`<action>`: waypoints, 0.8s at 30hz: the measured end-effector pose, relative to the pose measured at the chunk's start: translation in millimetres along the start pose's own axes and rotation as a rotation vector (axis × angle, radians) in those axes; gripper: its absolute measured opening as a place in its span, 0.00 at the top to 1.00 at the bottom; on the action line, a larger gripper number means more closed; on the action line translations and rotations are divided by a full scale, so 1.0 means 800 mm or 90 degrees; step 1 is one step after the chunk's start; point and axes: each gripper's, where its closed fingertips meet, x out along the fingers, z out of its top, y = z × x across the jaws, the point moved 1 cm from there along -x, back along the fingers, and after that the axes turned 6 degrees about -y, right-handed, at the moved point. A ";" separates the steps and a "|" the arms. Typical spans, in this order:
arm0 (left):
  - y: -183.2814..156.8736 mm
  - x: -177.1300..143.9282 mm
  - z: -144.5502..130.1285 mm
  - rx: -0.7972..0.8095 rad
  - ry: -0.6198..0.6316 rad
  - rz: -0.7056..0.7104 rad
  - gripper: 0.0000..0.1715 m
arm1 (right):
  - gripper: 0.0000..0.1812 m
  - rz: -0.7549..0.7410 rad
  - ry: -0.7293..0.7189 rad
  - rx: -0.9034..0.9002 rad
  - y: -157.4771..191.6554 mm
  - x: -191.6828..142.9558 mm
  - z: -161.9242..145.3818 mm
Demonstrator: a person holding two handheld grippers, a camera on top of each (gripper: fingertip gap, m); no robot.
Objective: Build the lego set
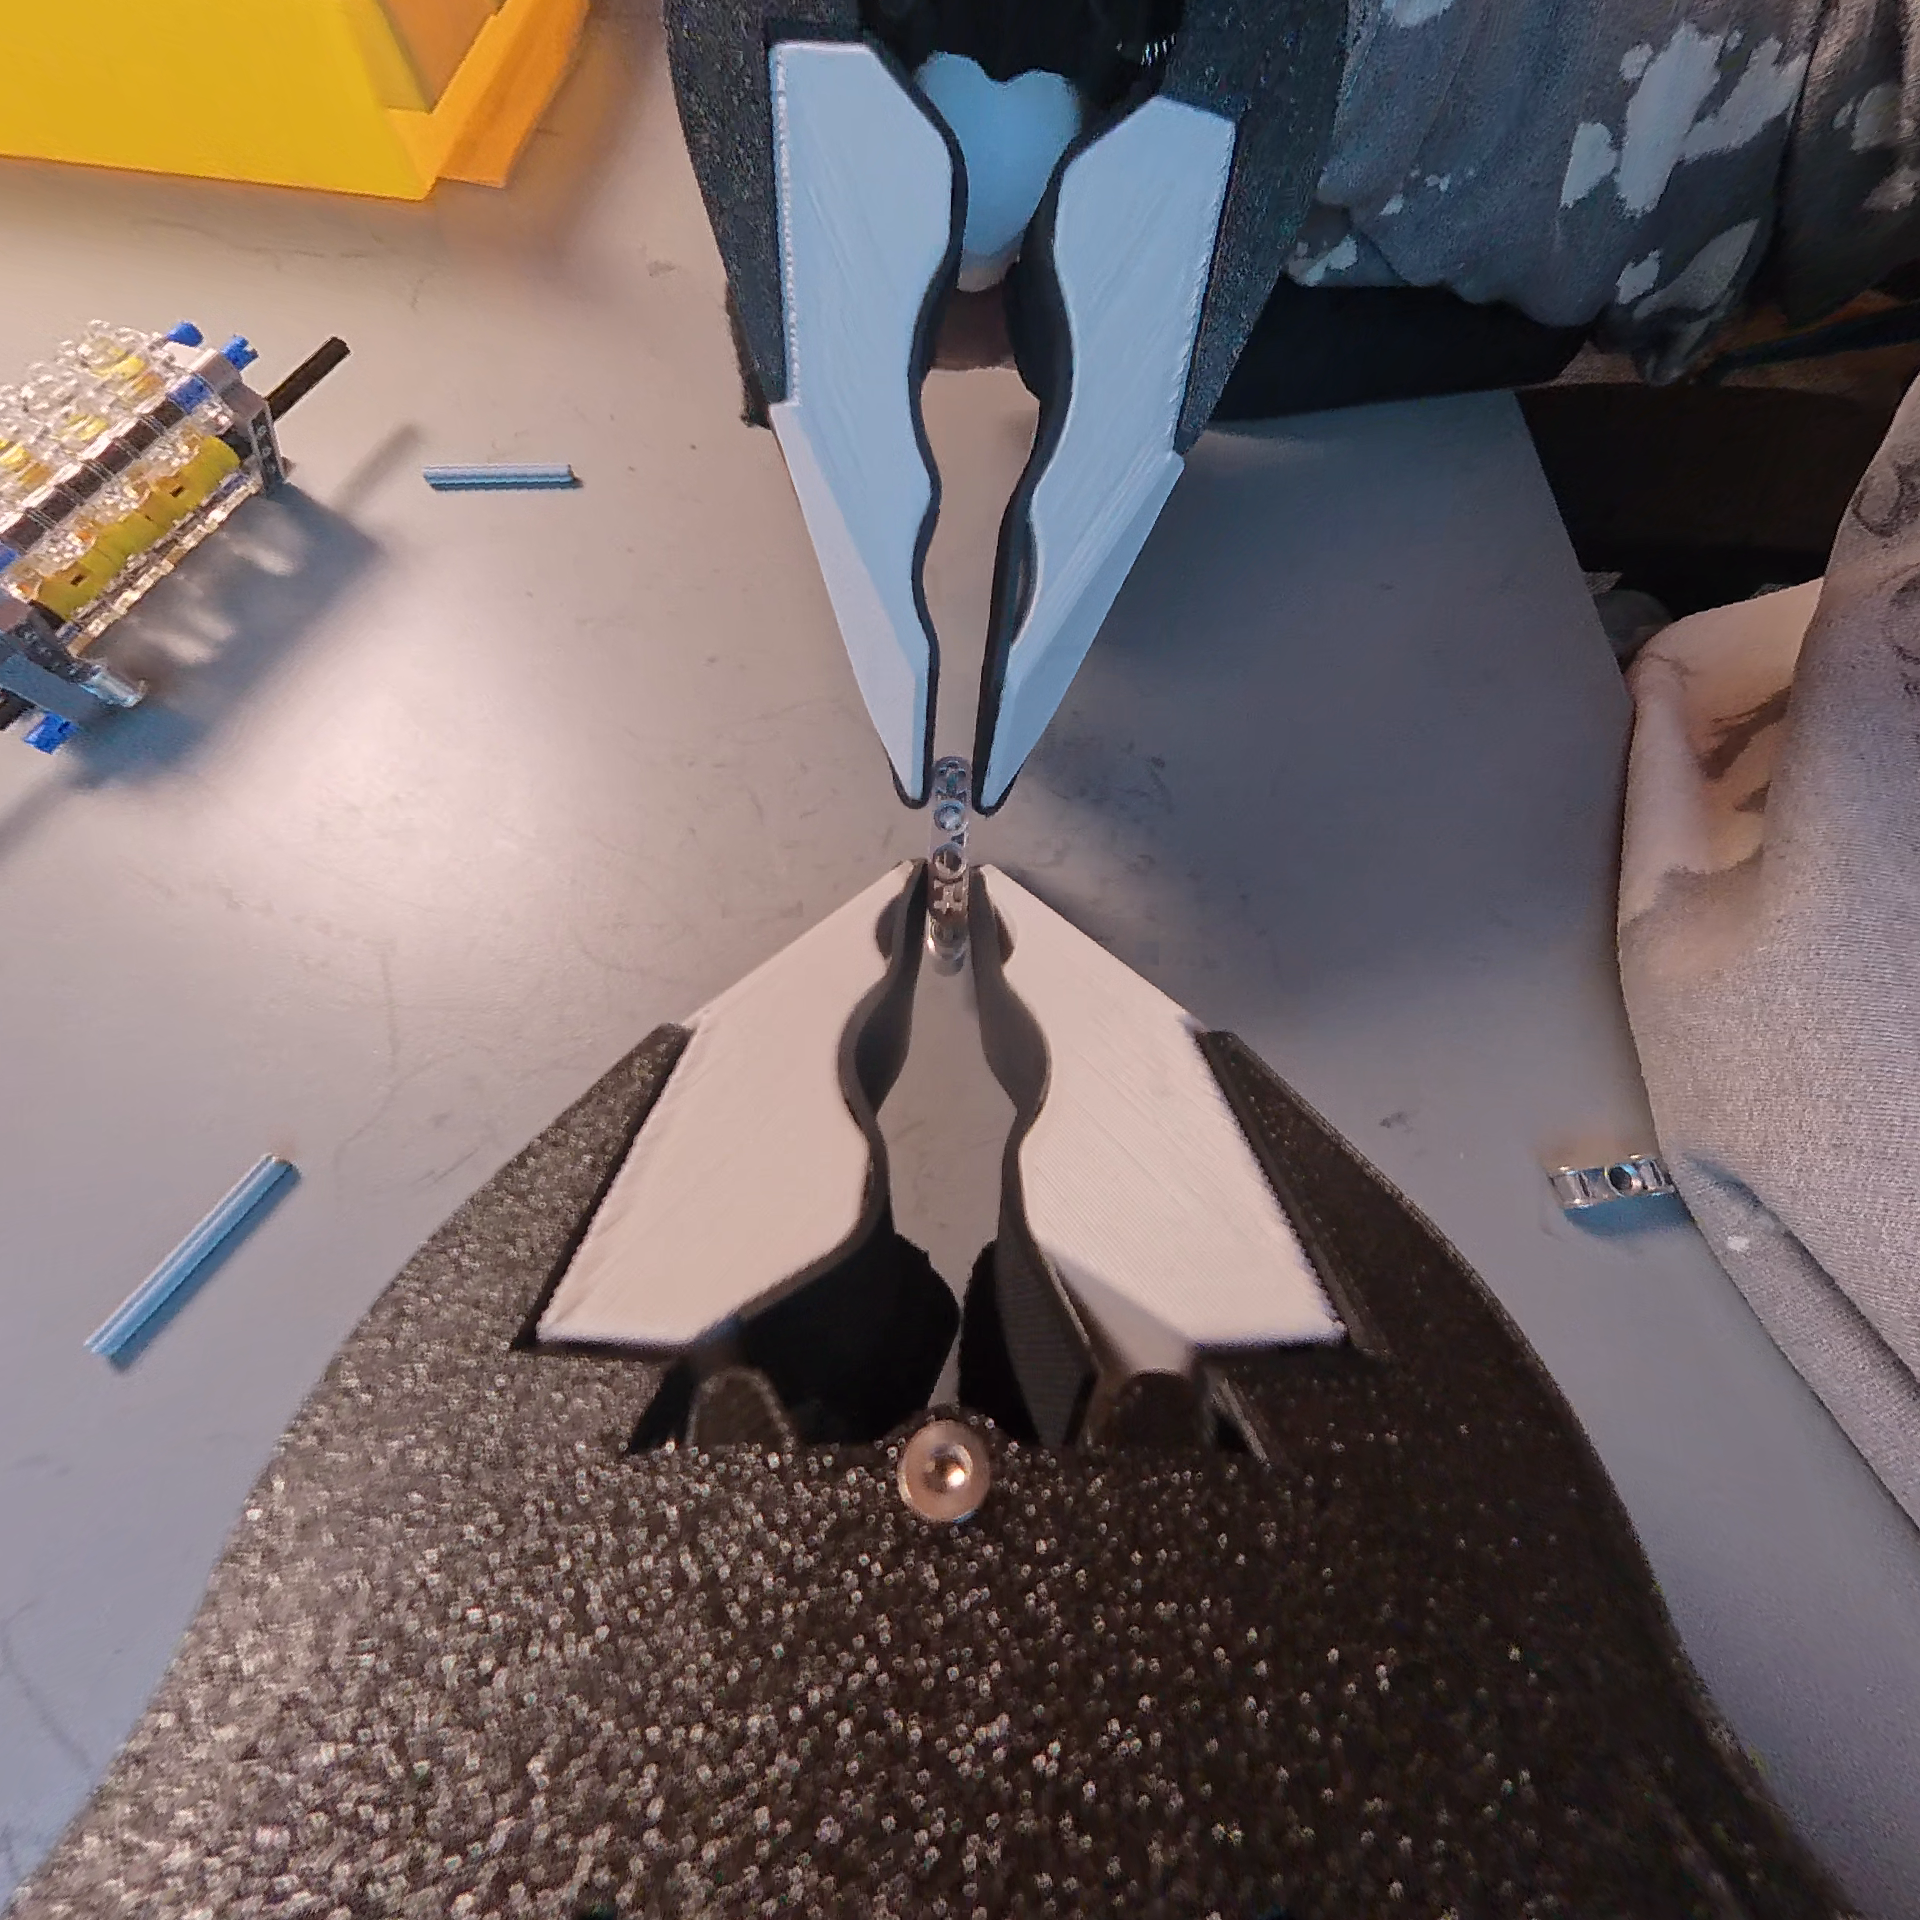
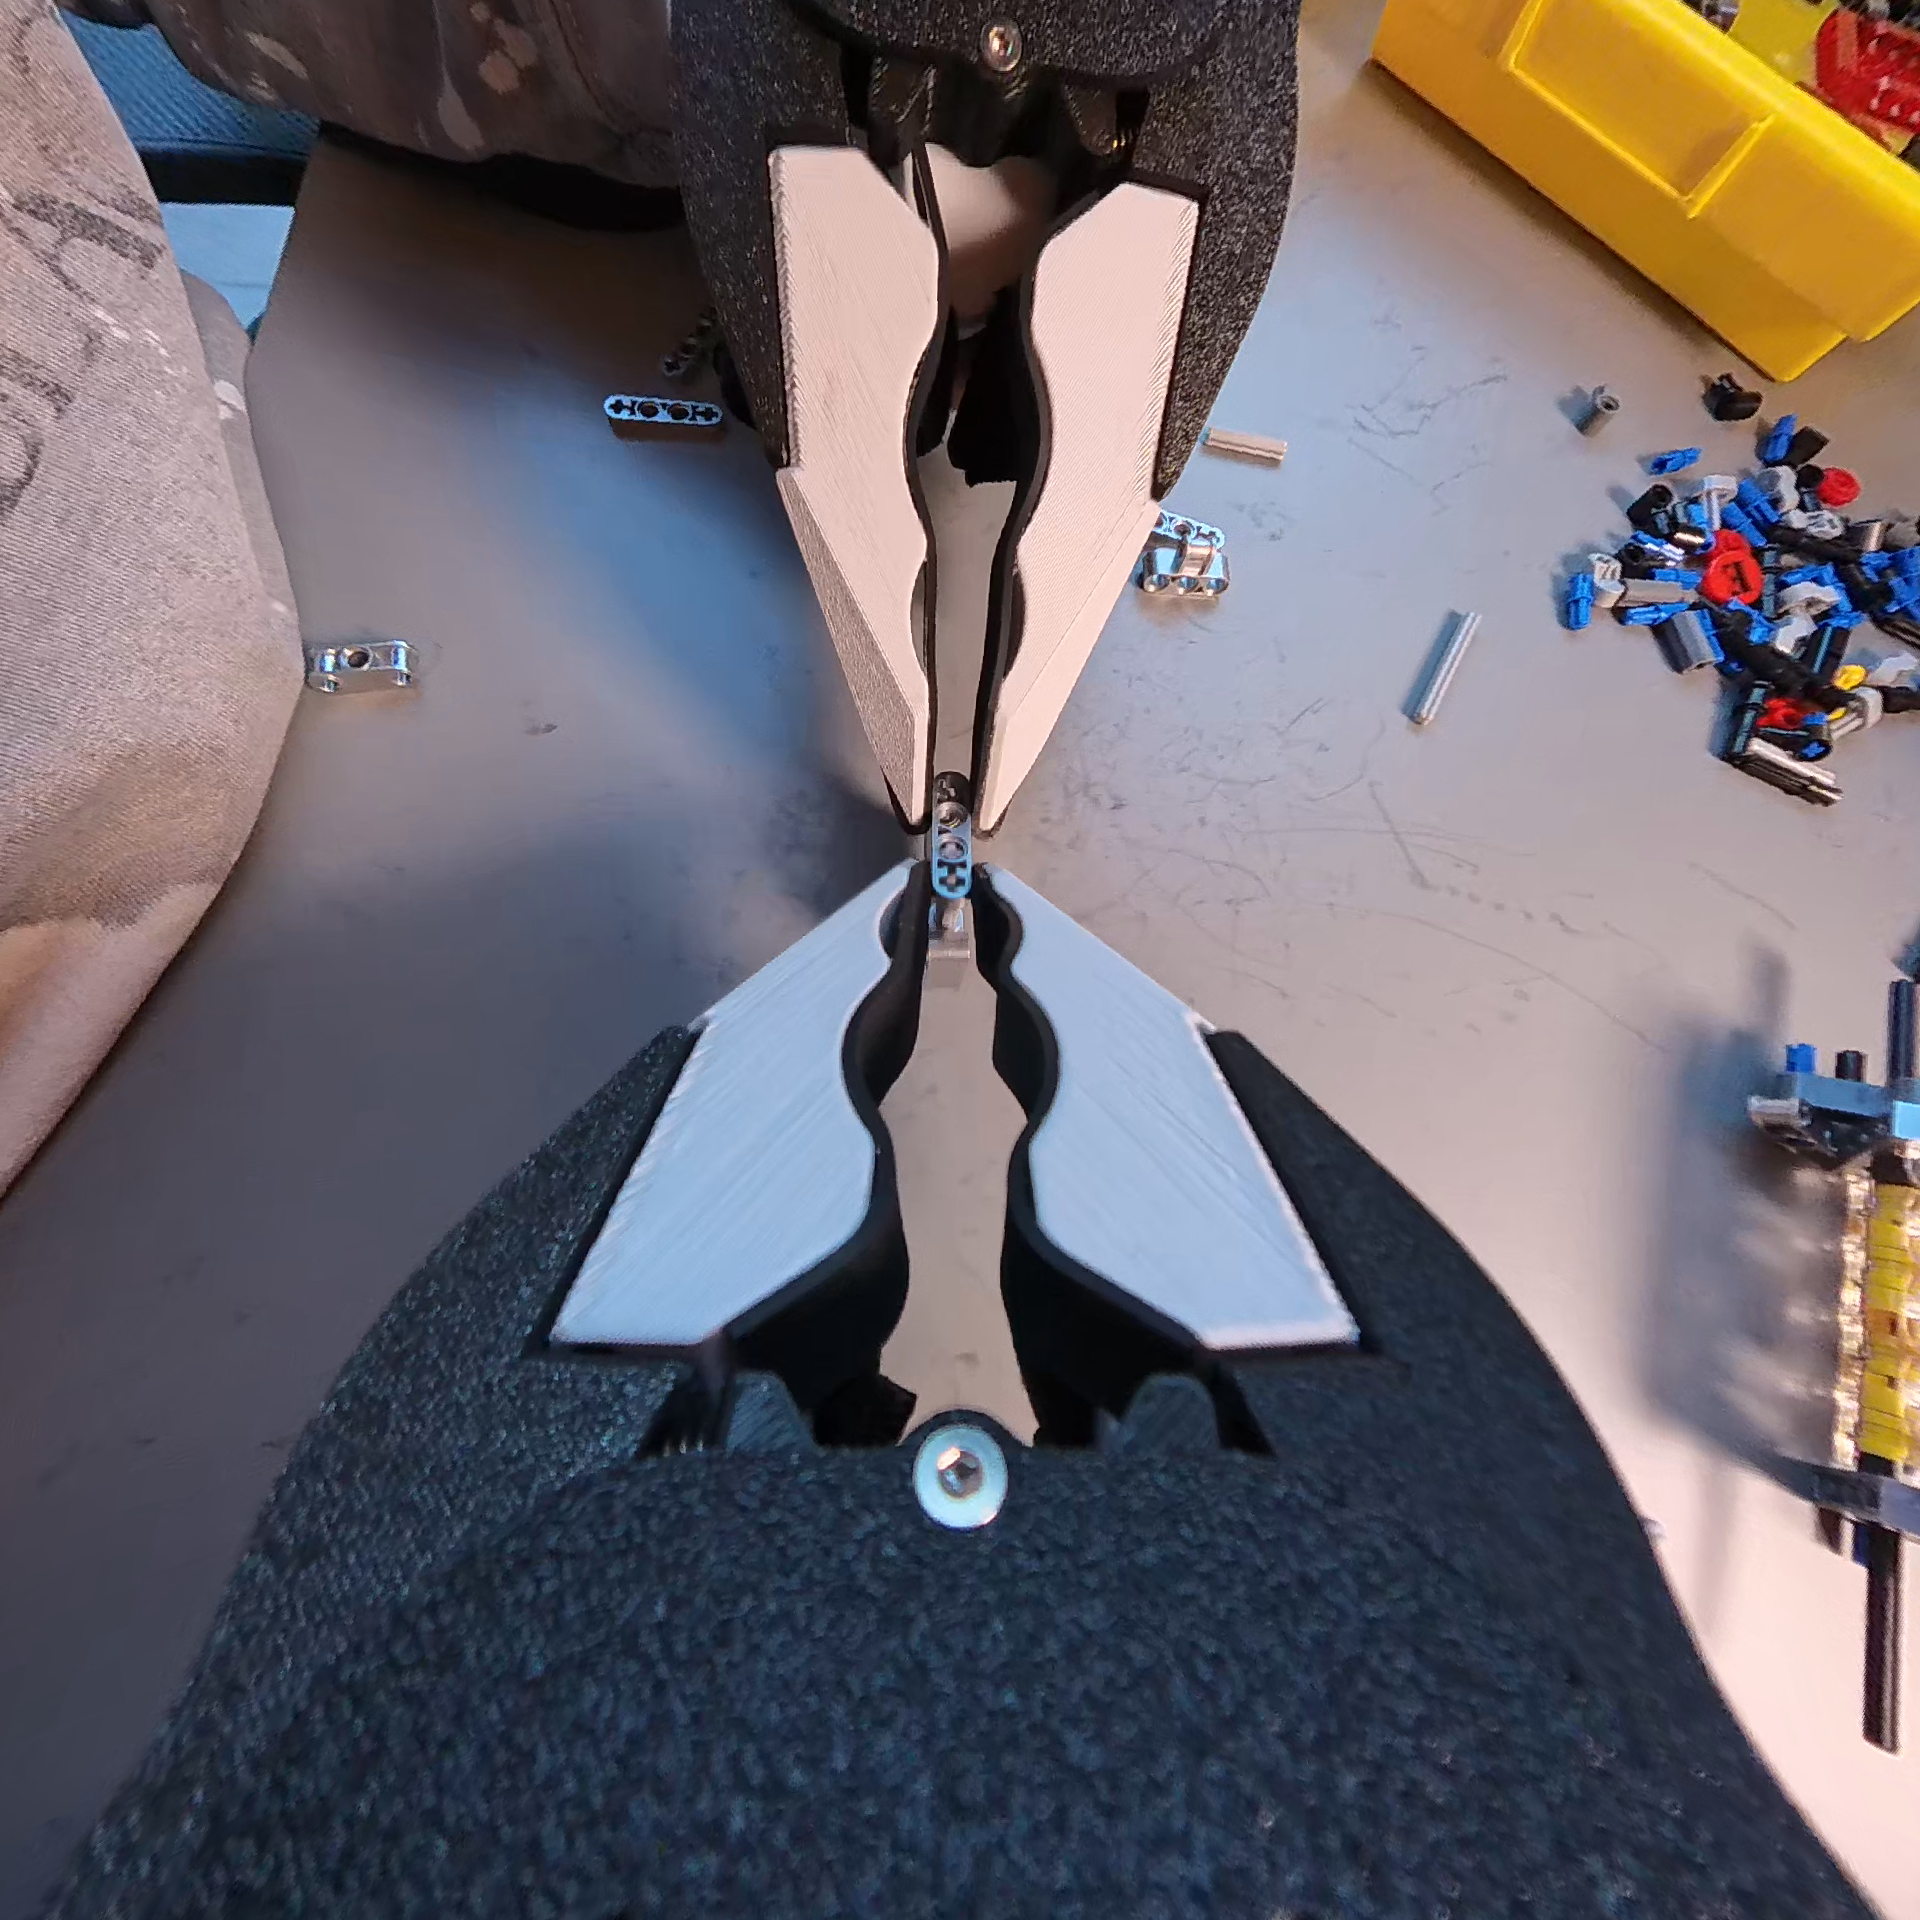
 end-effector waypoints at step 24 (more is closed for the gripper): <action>0.001 0.003 -0.001 0.009 0.014 0.007 0.97 | 0.97 -0.015 0.006 -0.012 0.000 -0.004 0.002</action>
